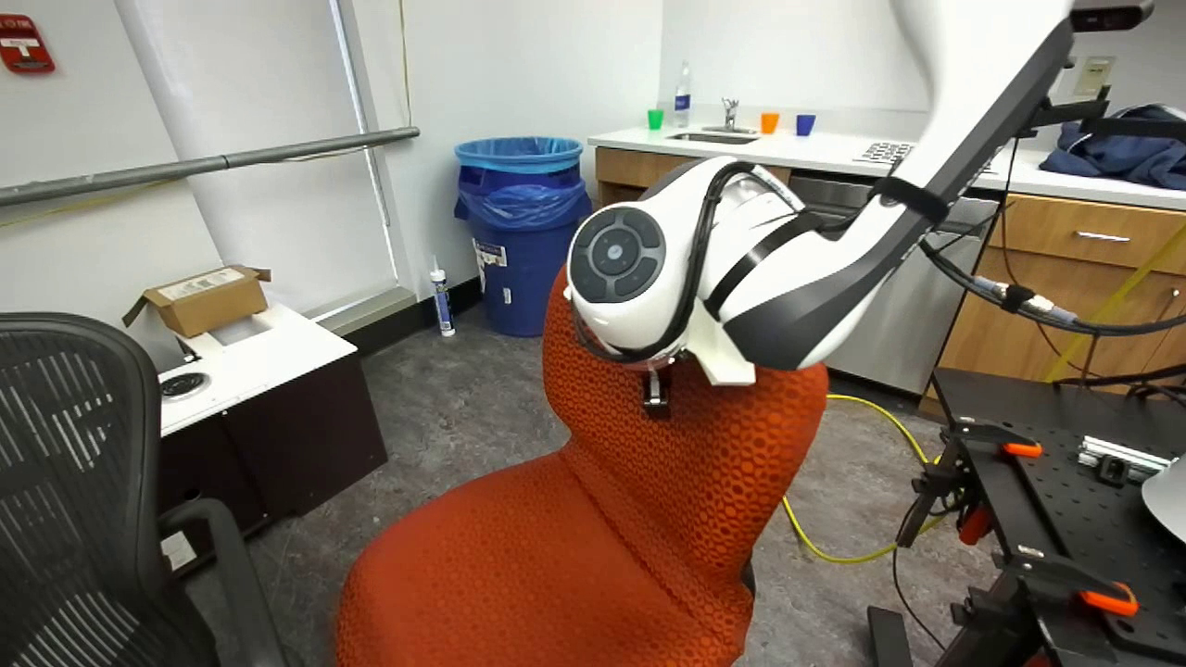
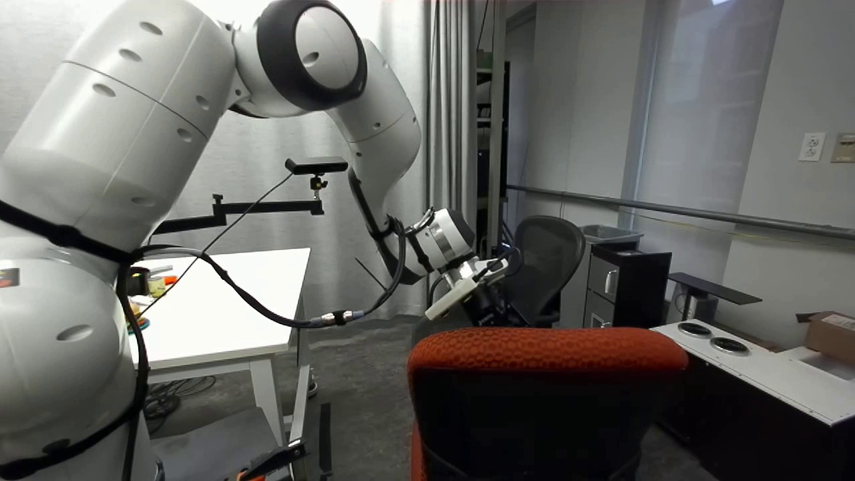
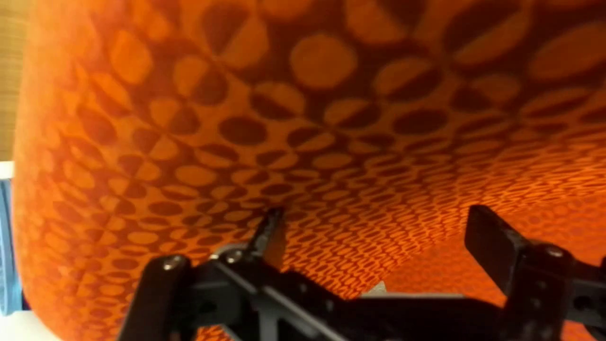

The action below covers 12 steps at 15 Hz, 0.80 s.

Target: Push the orange chair back and forth

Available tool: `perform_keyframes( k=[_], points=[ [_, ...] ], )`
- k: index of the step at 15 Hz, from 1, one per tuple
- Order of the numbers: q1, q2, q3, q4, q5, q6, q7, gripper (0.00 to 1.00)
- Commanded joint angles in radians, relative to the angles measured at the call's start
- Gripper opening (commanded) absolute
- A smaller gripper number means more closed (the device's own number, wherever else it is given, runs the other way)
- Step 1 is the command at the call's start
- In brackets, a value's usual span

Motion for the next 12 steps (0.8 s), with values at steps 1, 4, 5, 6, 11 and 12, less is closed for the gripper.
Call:
perform_keyframes(
  k=[1,4,5,6,11,12],
  points=[
    [0.001,0.13,-0.051,0.166,0.021,-0.047,0.012,1.0],
    [-0.014,0.151,-0.083,0.185,0.086,-0.122,0.011,1.0],
    [-0.014,0.15,-0.088,0.183,0.112,-0.148,0.01,1.0],
    [-0.013,0.141,-0.09,0.172,0.132,-0.174,0.011,1.0],
    [-0.008,0.132,-0.103,0.151,0.184,-0.26,0.013,1.0],
    [-0.009,0.132,-0.107,0.148,0.197,-0.28,0.015,1.0]
  ],
)
